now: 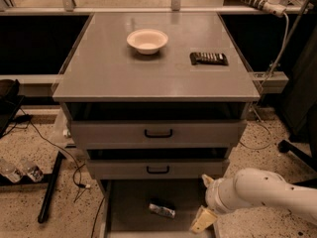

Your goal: Pick redbull can from bottom drawer and place on counter

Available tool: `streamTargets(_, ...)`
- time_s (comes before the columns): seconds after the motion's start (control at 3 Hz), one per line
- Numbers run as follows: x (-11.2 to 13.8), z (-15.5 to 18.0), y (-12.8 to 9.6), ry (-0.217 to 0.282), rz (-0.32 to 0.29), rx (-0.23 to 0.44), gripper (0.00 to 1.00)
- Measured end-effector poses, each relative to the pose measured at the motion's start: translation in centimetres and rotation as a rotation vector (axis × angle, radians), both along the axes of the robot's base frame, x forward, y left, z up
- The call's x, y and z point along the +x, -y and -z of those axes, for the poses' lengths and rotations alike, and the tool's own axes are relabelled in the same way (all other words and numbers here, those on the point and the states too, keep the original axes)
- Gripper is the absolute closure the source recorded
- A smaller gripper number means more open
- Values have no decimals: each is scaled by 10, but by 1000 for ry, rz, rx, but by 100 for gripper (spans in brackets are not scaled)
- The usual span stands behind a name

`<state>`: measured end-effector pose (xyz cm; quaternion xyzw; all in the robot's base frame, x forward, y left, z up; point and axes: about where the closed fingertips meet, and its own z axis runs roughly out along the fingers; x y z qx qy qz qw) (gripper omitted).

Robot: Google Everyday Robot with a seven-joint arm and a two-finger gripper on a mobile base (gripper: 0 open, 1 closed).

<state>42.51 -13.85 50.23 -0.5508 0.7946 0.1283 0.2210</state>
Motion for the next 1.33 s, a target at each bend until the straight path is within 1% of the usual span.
streamTargets(0.33,33,-31,18,204,57,-27,0)
streamTargets(0.67,33,-30,18,204,57,-27,0)
streamTargets(1.0,38,1,16,186,65,-37,0)
streamTargets(1.33,51,55,22,190,82,-25,0)
